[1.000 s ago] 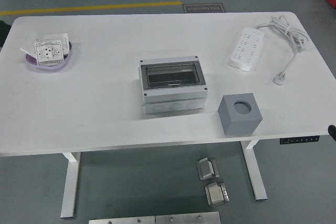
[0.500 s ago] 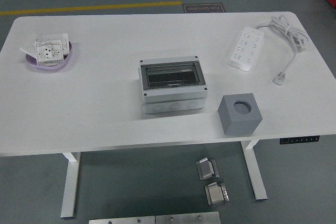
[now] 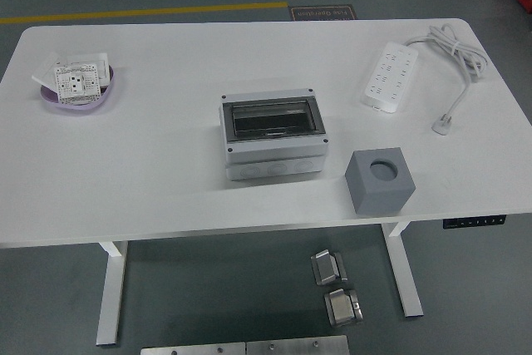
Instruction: Pick up the cylinder from the cube,place it in the box,flap close box
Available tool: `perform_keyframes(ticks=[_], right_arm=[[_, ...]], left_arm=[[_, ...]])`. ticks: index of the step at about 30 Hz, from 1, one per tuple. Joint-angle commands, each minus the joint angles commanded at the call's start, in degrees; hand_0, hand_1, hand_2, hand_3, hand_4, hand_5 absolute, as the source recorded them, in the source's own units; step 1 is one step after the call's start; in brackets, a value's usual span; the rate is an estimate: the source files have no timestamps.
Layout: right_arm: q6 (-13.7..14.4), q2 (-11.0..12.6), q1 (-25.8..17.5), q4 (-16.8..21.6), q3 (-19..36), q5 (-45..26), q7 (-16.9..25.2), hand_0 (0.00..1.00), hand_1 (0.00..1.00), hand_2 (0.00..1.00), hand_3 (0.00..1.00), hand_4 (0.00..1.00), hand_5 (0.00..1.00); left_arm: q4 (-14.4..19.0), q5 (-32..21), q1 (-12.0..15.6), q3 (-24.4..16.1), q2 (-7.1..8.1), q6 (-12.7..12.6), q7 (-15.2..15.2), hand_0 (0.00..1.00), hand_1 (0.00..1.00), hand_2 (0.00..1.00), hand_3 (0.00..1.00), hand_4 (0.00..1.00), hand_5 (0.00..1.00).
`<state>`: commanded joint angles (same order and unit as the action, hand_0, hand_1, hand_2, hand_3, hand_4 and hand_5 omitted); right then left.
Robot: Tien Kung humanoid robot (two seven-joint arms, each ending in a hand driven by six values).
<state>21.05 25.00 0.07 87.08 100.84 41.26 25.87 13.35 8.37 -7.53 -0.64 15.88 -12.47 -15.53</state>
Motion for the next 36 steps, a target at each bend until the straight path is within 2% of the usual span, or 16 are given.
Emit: perform_keyframes(ticks=[24,36], right_arm=[[0.97,-0.26,-0.6,-0.18,0.3,2.27,-0.35,0.683,0.646,0.717,0.747,0.676,0.374],[-0.3,-0.19,0.33,-0.1,-3.34,6.89,-2.87,0.683,0.643,0.715,0.742,0.672,0.366]], left_arm=[[-0.04,0.4,0.41,-0.7,-0.61,-0.07,-0.36,0.669,0.659,0.648,0.717,0.736,0.583],[-0.03,0.48,0.53,-0.77,-0.67,-0.1,-0.42,0.669,0.659,0.648,0.717,0.738,0.581]])
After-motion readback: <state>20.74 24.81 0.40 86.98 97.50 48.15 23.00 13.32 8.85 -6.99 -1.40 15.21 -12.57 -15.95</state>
